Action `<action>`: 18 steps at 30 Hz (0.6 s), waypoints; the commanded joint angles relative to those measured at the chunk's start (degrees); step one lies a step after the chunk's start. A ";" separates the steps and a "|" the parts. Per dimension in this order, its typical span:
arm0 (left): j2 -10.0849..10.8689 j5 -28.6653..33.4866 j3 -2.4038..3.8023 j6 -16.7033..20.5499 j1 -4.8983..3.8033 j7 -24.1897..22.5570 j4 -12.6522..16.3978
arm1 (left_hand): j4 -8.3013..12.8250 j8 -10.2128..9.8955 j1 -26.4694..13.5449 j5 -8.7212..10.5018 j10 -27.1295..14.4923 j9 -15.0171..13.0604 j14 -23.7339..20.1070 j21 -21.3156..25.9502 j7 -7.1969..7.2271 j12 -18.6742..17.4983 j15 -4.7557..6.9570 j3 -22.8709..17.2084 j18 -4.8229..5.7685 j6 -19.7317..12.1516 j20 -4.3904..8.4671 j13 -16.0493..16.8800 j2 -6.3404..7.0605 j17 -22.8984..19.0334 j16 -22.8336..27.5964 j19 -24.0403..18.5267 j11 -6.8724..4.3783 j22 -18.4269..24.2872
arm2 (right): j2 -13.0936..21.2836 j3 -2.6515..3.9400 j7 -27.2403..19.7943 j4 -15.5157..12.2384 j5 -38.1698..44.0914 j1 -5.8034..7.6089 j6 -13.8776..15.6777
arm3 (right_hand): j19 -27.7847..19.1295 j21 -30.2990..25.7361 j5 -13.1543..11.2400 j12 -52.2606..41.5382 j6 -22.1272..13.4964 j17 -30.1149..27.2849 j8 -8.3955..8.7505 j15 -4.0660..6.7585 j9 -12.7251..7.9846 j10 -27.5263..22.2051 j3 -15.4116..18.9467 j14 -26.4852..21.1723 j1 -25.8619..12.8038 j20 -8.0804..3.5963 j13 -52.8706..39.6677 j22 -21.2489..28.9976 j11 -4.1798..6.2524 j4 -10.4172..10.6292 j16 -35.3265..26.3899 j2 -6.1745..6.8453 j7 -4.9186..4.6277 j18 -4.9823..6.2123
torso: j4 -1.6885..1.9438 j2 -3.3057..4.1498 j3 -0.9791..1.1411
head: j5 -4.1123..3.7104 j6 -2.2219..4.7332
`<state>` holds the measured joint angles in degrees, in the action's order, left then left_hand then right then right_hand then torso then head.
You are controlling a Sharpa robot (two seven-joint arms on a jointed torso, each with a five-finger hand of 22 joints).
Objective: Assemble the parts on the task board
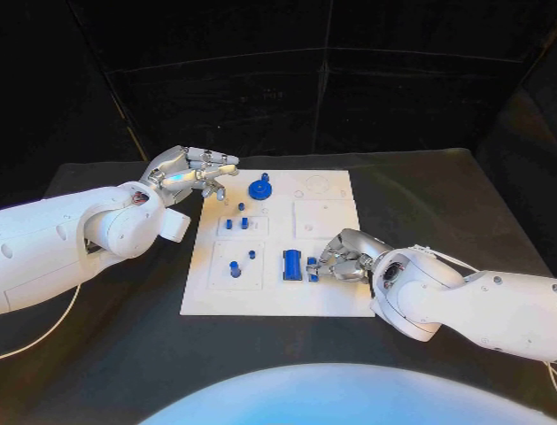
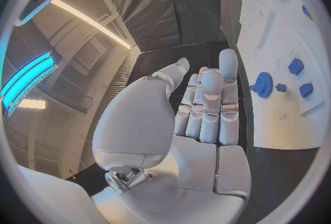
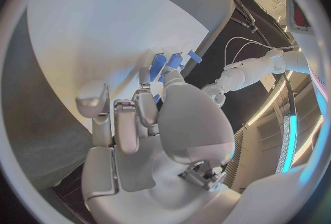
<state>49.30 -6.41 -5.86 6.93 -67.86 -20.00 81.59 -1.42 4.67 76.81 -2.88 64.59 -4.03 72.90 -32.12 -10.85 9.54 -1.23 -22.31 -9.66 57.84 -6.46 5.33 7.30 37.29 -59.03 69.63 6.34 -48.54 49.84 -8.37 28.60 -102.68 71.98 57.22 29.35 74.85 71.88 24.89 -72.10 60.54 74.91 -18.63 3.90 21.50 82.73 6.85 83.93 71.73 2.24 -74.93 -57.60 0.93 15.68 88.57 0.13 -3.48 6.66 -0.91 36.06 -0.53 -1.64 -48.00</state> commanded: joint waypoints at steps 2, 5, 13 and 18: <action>-0.02 0.22 0.05 -0.65 -0.07 -0.14 0.09 | 0.01 0.06 0.05 0.15 -0.24 0.09 -0.38 0.19 0.05 0.39 -0.13 0.44 -0.73 -0.44 -0.52 0.07 -0.71 -0.05 0.35 -0.02 0.04 0.09 | -0.18 0.01 0.43 0.01 0.53 0.06 -0.72 | 0.41 0.33 -4.61 -0.34 0.31 12.85 -0.32 0.31 0.29 0.18 1.09 5.58 -1.13 -0.09 -3.45 -0.09 -0.29 0.69 0.19 -0.20 -0.14 -0.52 | -0.03 0.00 0.03 | 0.02 0.03; -0.03 0.22 0.05 -0.66 -0.07 -0.13 0.08 | 0.01 0.06 0.05 0.15 -0.24 0.09 -0.38 0.19 0.05 0.39 -0.13 0.44 -0.73 -0.44 -0.52 0.07 -0.71 -0.05 0.35 -0.02 0.04 0.09 | -0.19 0.01 0.44 0.12 0.71 0.06 -0.51 | 0.42 0.32 -8.42 -0.41 0.26 12.86 -0.44 0.31 0.62 0.22 2.18 5.58 -2.14 -0.07 -3.53 -0.13 -0.29 0.79 0.19 -0.71 -0.12 -0.52 | -0.01 0.00 0.00 | 0.00 0.05; 0.00 0.22 0.05 -0.74 -0.07 0.03 0.10 | 0.00 0.06 0.06 0.15 -0.27 0.10 -0.40 0.21 0.04 0.41 -0.13 0.46 -0.73 -0.46 -0.52 0.07 -0.72 -0.06 0.34 -0.02 0.05 0.10 | -0.12 0.01 0.22 0.44 0.97 0.06 0.50 | 0.31 0.18 -15.55 -0.50 -0.13 12.86 -0.53 0.28 1.24 0.22 4.69 5.58 -4.02 -0.05 -3.67 -0.01 -0.34 0.75 0.19 -1.40 -0.15 -0.48 | -0.02 0.01 0.00 | 0.01 0.09; 0.14 0.22 0.05 -0.88 -0.07 0.22 0.15 | 0.00 0.07 0.09 0.15 -0.39 0.10 -0.46 0.28 0.03 0.46 -0.15 0.54 -0.73 -0.53 -0.53 0.08 -0.76 -0.10 0.32 -0.02 0.07 0.16 | 0.16 0.01 -0.36 0.30 1.00 0.06 0.33 | 0.29 0.16 -15.08 -0.55 -0.33 12.86 -0.53 0.26 1.45 0.19 4.72 5.58 -2.01 -0.03 -3.73 -0.01 -0.37 -0.28 0.18 -1.38 -0.19 -0.48 | 0.03 0.00 0.01 | -0.03 0.04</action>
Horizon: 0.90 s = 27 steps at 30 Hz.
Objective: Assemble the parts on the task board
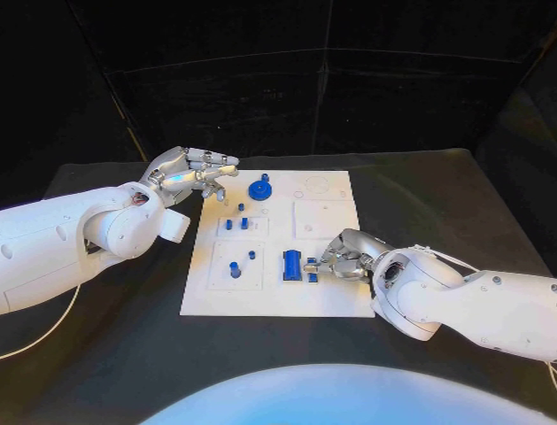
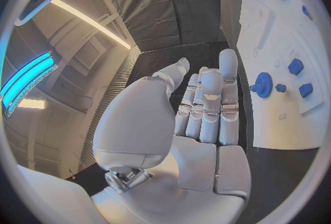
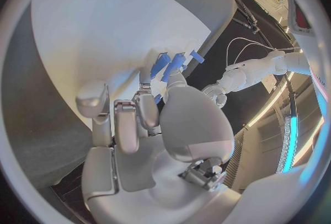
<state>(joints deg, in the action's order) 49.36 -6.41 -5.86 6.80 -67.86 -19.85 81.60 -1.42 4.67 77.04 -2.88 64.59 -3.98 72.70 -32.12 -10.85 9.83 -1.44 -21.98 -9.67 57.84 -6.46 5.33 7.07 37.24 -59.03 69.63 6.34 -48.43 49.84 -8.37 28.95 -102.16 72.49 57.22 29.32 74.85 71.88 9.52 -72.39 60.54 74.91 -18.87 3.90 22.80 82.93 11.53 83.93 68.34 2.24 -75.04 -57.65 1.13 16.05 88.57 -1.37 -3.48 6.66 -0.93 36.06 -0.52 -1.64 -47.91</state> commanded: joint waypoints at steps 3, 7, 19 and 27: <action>0.11 0.22 0.05 -0.77 -0.07 0.09 0.10 | 0.00 0.07 -0.13 0.15 -0.39 0.05 -0.25 0.28 0.03 0.18 0.06 0.21 -0.73 -0.53 -0.53 0.09 -0.53 -0.05 0.32 -0.02 0.07 0.05 | 0.49 0.01 -1.49 -0.57 0.51 0.06 -0.07 | 0.25 0.11 0.44 -0.35 -0.39 12.90 -0.33 0.25 0.32 0.01 0.12 5.59 2.88 -0.01 -3.71 0.09 -0.60 -1.50 0.20 0.26 -0.22 -0.47 | 0.03 -0.02 0.03 | 0.06 -0.01; 0.11 0.22 0.04 -0.80 -0.07 0.08 0.07 | 0.00 0.07 -0.13 0.15 -0.39 0.05 -0.25 0.28 0.03 0.18 0.06 0.21 -0.73 -0.53 -0.53 0.09 -0.53 -0.05 0.32 -0.02 0.07 0.05 | 1.32 0.01 -2.84 -1.40 0.51 0.06 -0.82 | 0.27 0.13 0.26 -0.49 -0.41 12.94 -0.37 0.23 0.46 0.05 0.38 5.60 3.79 0.01 -3.82 0.01 -0.61 -2.10 0.22 0.51 -0.24 -0.48 | -0.07 -0.05 0.01 | 0.13 0.00; -0.14 0.22 0.04 -0.83 -0.07 0.04 -0.17 | 0.00 0.07 -0.13 0.15 -0.39 0.05 -0.25 0.28 0.03 0.18 0.06 0.21 -0.73 -0.53 -0.53 0.09 -0.53 -0.05 0.32 -0.02 0.07 0.05 | 2.99 0.00 -4.36 -2.53 0.51 0.05 -3.58 | 0.36 0.24 0.12 -0.63 -0.34 13.04 -0.46 0.22 0.68 0.10 0.70 5.62 5.09 0.02 -3.93 -0.22 -0.60 -3.01 0.28 0.64 -0.23 -0.52 | 0.02 -0.06 0.02 | -0.19 0.20; -0.24 0.22 0.03 -0.86 -0.06 0.02 -0.23 | 0.00 0.07 -0.13 0.15 -0.39 0.05 -0.25 0.28 0.03 0.18 0.06 0.21 -0.73 -0.53 -0.53 0.09 -0.53 -0.05 0.32 -0.02 0.07 0.05 | 2.38 0.00 -3.50 -1.75 0.69 0.04 -3.71 | 0.41 0.28 0.46 -0.63 -0.29 13.09 -0.50 0.23 0.82 0.10 0.63 5.63 5.94 0.01 -3.94 -0.33 -0.59 -3.55 0.31 0.05 -0.23 -0.54 | 0.08 0.01 0.03 | -0.03 0.23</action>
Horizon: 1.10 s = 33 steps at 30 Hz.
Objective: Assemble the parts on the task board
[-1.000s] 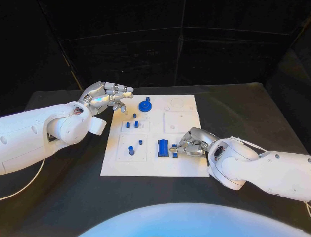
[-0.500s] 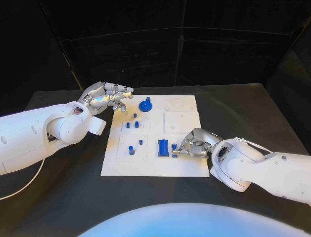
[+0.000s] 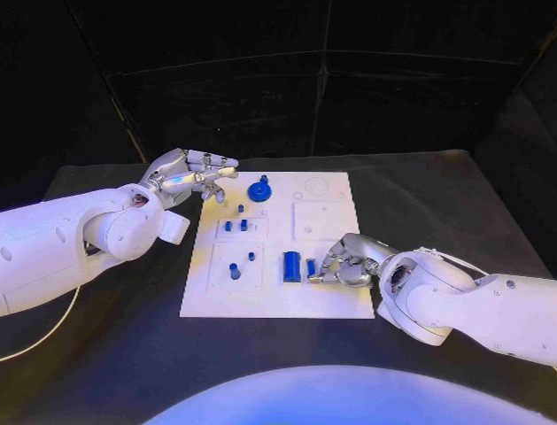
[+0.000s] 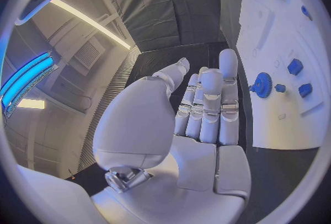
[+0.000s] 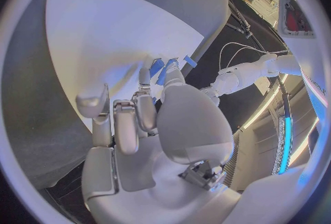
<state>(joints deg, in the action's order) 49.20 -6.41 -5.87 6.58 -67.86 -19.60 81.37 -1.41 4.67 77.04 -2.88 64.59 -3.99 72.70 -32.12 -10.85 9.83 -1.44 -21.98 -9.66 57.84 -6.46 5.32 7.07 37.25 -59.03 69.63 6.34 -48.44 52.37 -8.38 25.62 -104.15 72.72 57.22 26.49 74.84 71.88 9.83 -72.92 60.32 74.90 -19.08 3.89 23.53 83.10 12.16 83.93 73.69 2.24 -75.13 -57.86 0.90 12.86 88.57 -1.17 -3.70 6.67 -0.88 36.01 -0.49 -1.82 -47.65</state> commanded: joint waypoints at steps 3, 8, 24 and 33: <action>-0.09 0.22 0.03 -0.65 -0.06 -0.22 0.02 | 0.00 0.07 -0.13 0.15 -0.39 0.06 -0.25 0.28 0.03 0.18 0.06 0.21 -0.74 -0.53 -0.53 0.10 -0.53 -0.06 0.32 -0.02 0.06 0.07 | -0.41 0.01 0.47 0.82 0.67 0.04 -0.55 | 0.43 0.30 0.30 -0.18 -0.01 13.17 -0.32 0.25 0.13 -0.04 -0.06 5.65 0.78 0.01 -3.90 -0.15 -0.35 -0.45 0.35 -0.49 0.00 -0.54 | 0.02 0.11 -0.04 | 0.15 -0.07; -0.09 0.22 0.03 -0.67 -0.06 -0.21 0.06 | 0.00 0.07 -0.13 0.15 -0.39 0.06 -0.25 0.28 0.03 0.18 0.06 0.21 -0.74 -0.53 -0.53 0.10 -0.53 -0.06 0.32 -0.02 0.06 0.07 | -1.15 0.01 1.37 2.04 0.96 0.04 0.09 | 0.52 0.40 0.63 -0.26 0.11 13.22 -0.38 0.28 0.22 0.02 -0.10 5.66 0.87 -0.01 -3.96 -0.32 -0.31 -0.44 0.38 -1.17 0.04 -0.57 | 0.00 0.16 0.00 | 0.28 -0.22; -0.06 0.22 0.01 -0.65 -0.06 -0.27 0.03 | 0.00 0.07 -0.13 0.15 -0.39 0.06 -0.25 0.28 0.03 0.18 0.06 0.21 -0.74 -0.53 -0.53 0.10 -0.53 -0.06 0.32 -0.02 0.06 0.07 | -1.04 0.02 -2.68 2.23 -1.08 0.05 1.59 | 0.19 0.01 0.96 0.04 -0.48 13.00 -0.06 0.28 0.30 -0.14 0.55 5.61 1.85 -0.05 -3.81 0.29 -0.38 -1.35 0.25 -1.01 -0.11 -0.46 | -0.09 -0.09 -0.04 | 0.22 -0.26; -0.48 0.71 -0.02 0.05 -0.04 -0.89 -0.71 | -0.17 0.10 -0.37 0.16 -0.55 0.06 -0.60 0.44 0.06 0.34 0.01 0.55 -0.72 -0.64 -0.57 0.15 -0.49 -0.75 0.65 -0.05 0.10 0.19 | 1.93 0.07 -27.70 4.37 -25.85 3.03 1.39 | -7.22 -9.11 1.55 10.59 -6.12 4.29 3.97 -1.56 -1.25 -6.34 1.60 3.23 3.50 1.51 2.71 13.68 -2.60 -2.65 -5.53 -1.62 -2.65 1.81 | 0.00 -1.08 -0.34 | -0.59 1.14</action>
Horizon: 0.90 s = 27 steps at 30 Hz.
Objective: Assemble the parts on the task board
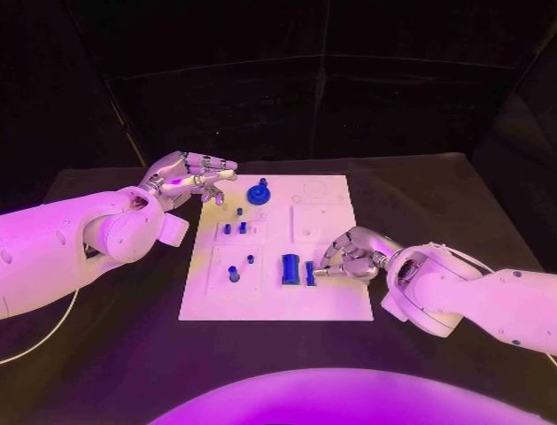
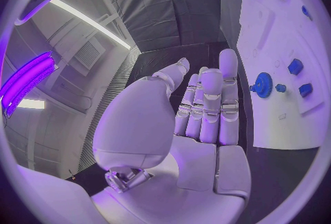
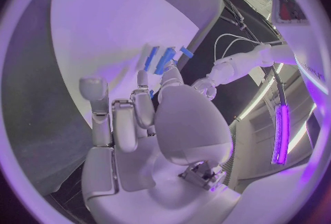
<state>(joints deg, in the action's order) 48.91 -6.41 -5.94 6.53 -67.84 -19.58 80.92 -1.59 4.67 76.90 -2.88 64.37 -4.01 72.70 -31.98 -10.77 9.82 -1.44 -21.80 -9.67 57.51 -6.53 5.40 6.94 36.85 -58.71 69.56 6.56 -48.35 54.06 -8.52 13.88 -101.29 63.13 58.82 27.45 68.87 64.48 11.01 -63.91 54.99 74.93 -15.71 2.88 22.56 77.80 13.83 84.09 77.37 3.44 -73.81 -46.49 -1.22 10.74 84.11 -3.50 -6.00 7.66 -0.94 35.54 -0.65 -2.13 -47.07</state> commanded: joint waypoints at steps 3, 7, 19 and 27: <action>-0.59 2.07 0.04 0.90 -0.04 -1.50 -0.88 | -0.15 0.18 -0.32 0.14 -0.57 0.07 -3.41 1.20 0.16 0.61 -0.07 0.81 -0.70 -0.45 -0.61 0.15 -0.39 -4.13 3.08 -1.11 -0.14 0.55 | 0.30 0.21 -22.32 4.31 -24.93 3.71 -0.88 | -7.10 -9.34 0.55 10.89 -1.92 -3.19 1.50 -1.23 -0.74 -7.27 0.23 0.38 0.77 1.08 7.41 12.46 -1.24 -1.41 -6.94 0.26 -1.13 2.44 | 0.20 -1.18 -0.32 | -0.54 1.06; -1.81 3.97 0.03 2.20 0.04 -2.69 -2.71 | -0.42 0.53 -0.22 0.13 -0.72 0.01 -10.36 5.68 0.69 1.16 -0.51 1.60 -0.55 -0.44 -1.11 0.23 -0.62 -6.96 8.63 -6.76 -0.25 2.95 | -0.97 0.23 -28.75 9.60 -35.58 6.48 -2.84 | -12.33 -17.13 0.06 26.53 -3.16 -23.33 2.63 -2.76 -1.55 -19.80 0.23 -9.51 3.19 2.62 18.64 17.88 -2.79 -2.94 -25.64 -0.97 -2.41 2.61 | 0.49 -2.03 -0.60 | -0.84 2.63; -8.64 10.39 0.09 6.40 0.82 -7.01 -12.11 | -1.79 -0.24 0.34 0.13 -2.53 0.20 -21.49 23.97 1.59 -3.16 -6.13 1.80 0.57 -1.43 -6.38 -1.79 -1.35 -21.65 36.69 -24.40 2.44 16.42 | -10.86 0.78 -38.53 28.00 -48.94 8.32 -6.89 | -20.61 -38.48 -2.81 49.96 -2.76 -50.13 8.95 -7.64 -8.27 -21.64 -0.89 -24.09 10.50 8.20 51.66 30.80 -6.45 -6.53 -64.16 -4.25 -4.79 2.36 | 0.52 -4.09 -1.03 | -0.37 7.29; -13.06 9.27 0.09 5.87 1.16 -5.36 -18.05 | 1.59 -4.67 -22.65 2.88 -22.32 4.01 -37.46 31.98 4.76 -9.82 -4.37 8.69 2.89 -18.59 -4.29 -5.40 -6.94 -29.19 48.36 -40.16 0.47 30.13 | -16.28 1.75 -36.97 35.40 -46.99 8.25 -6.12 | -34.08 -52.07 -5.28 57.88 -16.88 -64.59 15.71 -7.37 -15.83 -35.78 -5.32 -40.11 -16.11 6.01 67.60 39.43 -4.61 -10.74 -78.59 -2.09 -1.62 -0.79 | 0.59 -4.15 -0.84 | -0.17 8.70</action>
<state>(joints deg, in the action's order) 35.56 3.01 -5.85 12.59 -66.64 -25.02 62.56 -3.40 3.79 76.78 -2.80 59.12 -3.67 50.41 -3.48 -8.38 3.70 -8.29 -18.21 -9.68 54.84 -15.46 3.48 5.12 10.37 -13.92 41.52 9.88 -25.00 37.36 -6.71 -23.34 -65.48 15.95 67.09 21.18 49.77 16.89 8.19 -8.14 54.21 13.81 -3.60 -6.35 9.03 60.01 11.84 62.79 86.18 13.24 -7.69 -9.51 -8.37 2.13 6.96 -8.35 -10.86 9.81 -0.32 31.34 -1.43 -2.24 -38.19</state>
